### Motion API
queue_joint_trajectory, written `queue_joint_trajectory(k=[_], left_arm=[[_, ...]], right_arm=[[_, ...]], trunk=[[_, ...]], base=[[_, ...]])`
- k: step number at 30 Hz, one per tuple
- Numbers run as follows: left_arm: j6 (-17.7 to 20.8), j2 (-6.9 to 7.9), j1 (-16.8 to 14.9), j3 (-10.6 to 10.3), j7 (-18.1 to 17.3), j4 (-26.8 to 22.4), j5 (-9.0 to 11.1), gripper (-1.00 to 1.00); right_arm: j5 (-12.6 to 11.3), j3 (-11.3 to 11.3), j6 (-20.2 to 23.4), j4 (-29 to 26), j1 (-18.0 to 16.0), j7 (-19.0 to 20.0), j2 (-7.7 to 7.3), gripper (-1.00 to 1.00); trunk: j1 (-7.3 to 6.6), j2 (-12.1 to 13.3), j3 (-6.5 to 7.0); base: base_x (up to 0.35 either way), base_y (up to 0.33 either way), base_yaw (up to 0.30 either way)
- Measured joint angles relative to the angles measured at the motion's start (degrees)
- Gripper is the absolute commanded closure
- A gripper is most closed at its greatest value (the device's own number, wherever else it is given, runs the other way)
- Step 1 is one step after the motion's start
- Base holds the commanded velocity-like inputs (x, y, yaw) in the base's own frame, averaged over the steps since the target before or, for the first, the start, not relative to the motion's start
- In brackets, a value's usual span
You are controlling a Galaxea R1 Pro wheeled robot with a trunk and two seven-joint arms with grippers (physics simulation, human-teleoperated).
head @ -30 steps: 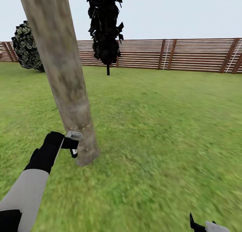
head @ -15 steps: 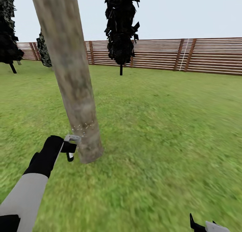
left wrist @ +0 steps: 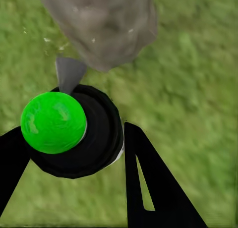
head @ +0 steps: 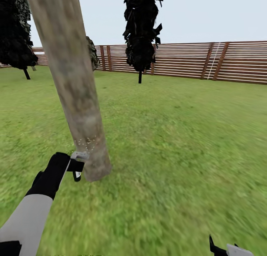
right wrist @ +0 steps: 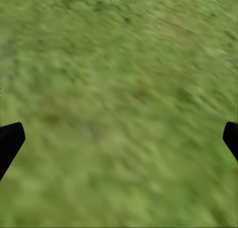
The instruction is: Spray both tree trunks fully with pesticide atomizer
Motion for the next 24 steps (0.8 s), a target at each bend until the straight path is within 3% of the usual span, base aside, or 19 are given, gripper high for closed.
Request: queue_joint_trajectory(k=[6,15,24], left_arm=[[0.0,0.02,0.3,0.4,0.0,0.0,0.0,1.00],[-0.2,-0.15,2.0,0.5,0.1,0.0,0.0,1.00],[-0.4,-0.26,2.3,0.6,0.1,2.3,-0.1,1.00]], right_arm=[[0.0,0.0,0.0,0.0,0.0,0.0,0.00,-1.00],[0.0,0.0,0.0,0.0,0.0,0.0,0.00,-1.00],[0.0,0.0,0.0,0.0,0.0,0.0,0.00,-1.00]], trunk=[[0.00,0.0,0.00],[0.00,0.0,0.00],[0.00,0.0,0.00]], base=[[0.002,-0.258,0.273],[0.021,-0.032,0.271],[0.205,-0.180,0.037]])
